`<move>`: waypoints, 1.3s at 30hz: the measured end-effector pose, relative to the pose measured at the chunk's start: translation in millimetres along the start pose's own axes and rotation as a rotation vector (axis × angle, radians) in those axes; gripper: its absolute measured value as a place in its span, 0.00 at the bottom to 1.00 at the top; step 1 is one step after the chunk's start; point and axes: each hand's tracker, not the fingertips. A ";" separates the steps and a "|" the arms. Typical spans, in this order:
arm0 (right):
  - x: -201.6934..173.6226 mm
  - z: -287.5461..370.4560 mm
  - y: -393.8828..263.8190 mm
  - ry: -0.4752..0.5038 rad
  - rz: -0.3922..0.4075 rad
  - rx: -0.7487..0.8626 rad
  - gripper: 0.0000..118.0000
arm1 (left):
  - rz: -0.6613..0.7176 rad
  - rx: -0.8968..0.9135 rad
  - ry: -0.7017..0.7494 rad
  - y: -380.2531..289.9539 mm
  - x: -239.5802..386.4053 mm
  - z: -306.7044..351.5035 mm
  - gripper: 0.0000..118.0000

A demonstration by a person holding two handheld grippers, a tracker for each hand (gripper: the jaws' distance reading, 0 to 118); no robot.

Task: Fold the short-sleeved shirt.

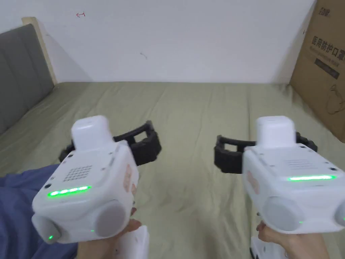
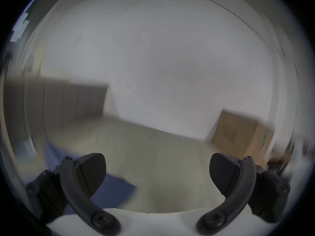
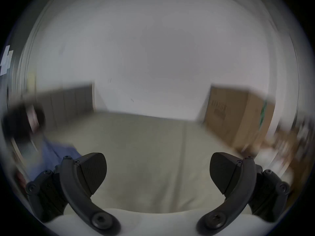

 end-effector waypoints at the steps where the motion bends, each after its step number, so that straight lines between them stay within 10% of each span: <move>1: 1.8 12.5 -5.5 0.012 -0.066 0.005 1.00 | -0.181 0.002 0.044 4.9 12.9 3.7 1.00; 5: 1.5 18.5 -28.0 -0.226 0.142 0.037 1.00 | -0.295 0.153 0.053 7.2 30.6 25.9 1.00; 9: -7.6 27.0 -24.4 -0.246 0.211 0.121 1.00 | -0.058 0.097 -0.066 9.8 23.4 25.9 1.00; 16: -33.5 35.2 -13.2 -0.295 0.271 0.172 1.00 | -0.031 -0.030 -0.024 15.9 22.5 21.4 0.98; 18: -30.7 32.0 -14.3 -0.313 0.268 0.155 0.96 | -0.010 -0.037 -0.031 14.2 21.4 22.5 0.77; 19: -30.2 33.5 -15.6 -0.302 0.261 0.154 0.85 | -0.008 -0.024 -0.031 11.6 20.0 21.9 0.41; 21: -31.1 33.9 -18.3 -0.312 0.260 0.151 0.34 | -0.024 -0.037 0.028 8.2 22.8 19.9 0.02; 22: -31.7 31.5 -20.4 -0.334 0.272 0.147 0.06 | -0.036 -0.019 0.050 4.9 22.0 20.7 0.02; 39: -25.2 15.6 -12.1 -0.248 0.200 0.099 0.00 | 0.051 -0.065 -0.006 11.2 -6.3 14.6 0.00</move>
